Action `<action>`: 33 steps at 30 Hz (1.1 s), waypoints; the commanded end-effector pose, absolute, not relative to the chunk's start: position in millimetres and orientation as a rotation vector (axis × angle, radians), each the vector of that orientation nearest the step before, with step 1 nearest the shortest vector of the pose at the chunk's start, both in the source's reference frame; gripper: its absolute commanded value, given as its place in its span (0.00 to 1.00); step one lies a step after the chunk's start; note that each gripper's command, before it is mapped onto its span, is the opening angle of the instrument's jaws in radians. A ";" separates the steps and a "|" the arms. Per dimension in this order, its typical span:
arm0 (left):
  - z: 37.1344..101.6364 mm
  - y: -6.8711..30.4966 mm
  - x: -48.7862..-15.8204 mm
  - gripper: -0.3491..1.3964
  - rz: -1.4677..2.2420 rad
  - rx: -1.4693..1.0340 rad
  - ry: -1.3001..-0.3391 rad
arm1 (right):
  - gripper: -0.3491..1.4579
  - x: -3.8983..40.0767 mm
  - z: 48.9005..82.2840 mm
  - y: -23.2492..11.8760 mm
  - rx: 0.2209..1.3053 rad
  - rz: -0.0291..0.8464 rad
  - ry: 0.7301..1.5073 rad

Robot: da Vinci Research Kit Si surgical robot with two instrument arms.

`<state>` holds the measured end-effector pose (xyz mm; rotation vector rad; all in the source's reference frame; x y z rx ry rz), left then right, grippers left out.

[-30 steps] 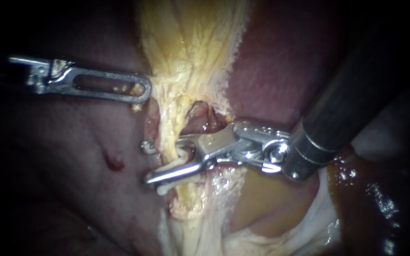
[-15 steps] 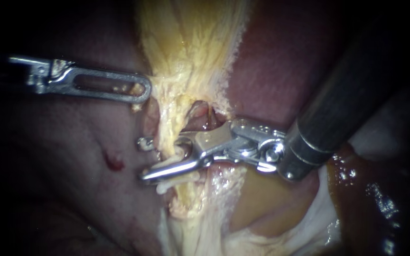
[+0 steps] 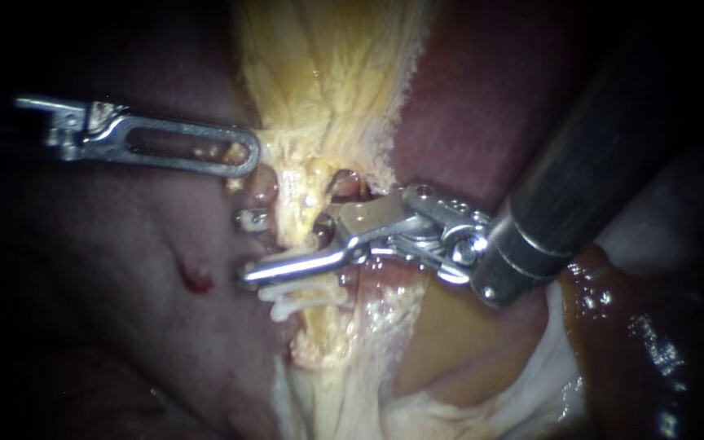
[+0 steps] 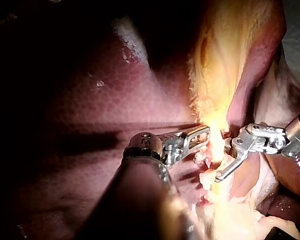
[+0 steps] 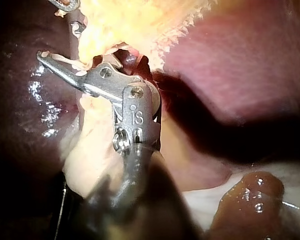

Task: Clipping third clip left tube

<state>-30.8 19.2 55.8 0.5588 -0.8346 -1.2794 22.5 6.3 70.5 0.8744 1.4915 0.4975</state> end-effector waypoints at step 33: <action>56.2 19.4 -30.6 0.00 -1.278 0.560 -0.835 | 0.47 21.8 65.5 4.6 1.049 0.431 1.583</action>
